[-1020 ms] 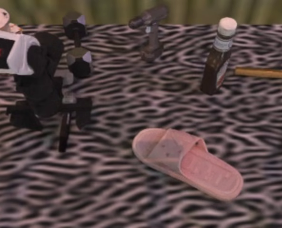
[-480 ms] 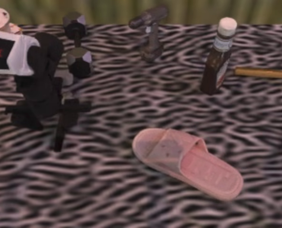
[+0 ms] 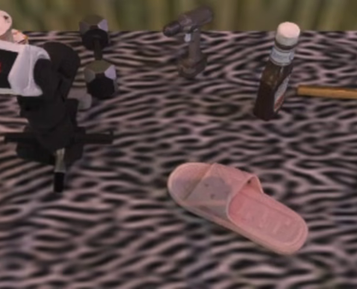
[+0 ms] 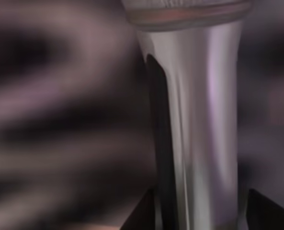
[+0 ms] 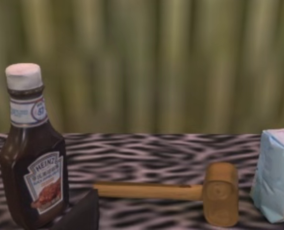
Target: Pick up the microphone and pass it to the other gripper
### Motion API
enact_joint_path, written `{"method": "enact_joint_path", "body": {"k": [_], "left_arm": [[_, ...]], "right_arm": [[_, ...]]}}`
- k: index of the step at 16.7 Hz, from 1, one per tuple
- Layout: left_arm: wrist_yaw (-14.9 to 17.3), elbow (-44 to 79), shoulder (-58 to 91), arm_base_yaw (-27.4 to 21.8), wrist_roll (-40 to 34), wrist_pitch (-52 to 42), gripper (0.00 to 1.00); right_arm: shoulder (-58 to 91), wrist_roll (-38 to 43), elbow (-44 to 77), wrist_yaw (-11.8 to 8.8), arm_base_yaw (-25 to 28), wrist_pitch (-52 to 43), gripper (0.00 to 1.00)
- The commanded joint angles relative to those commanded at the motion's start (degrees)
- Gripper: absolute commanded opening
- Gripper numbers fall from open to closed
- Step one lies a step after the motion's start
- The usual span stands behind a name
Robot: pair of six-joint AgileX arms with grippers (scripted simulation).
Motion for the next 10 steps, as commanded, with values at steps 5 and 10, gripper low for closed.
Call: {"method": "enact_joint_path", "body": {"k": [5, 10], "left_arm": [[-4.5, 0.3, -3.9, 0.7, 2.8, -2.8, 0.00], [-1.5, -1.0, -4.8, 0.7, 3.7, 3.3, 0.00]], "right_arm": [[0.0, 0.0, 0.0, 0.0, 0.0, 0.0, 1.00], [0.0, 0.0, 0.0, 0.0, 0.0, 0.0, 1.00]]}}
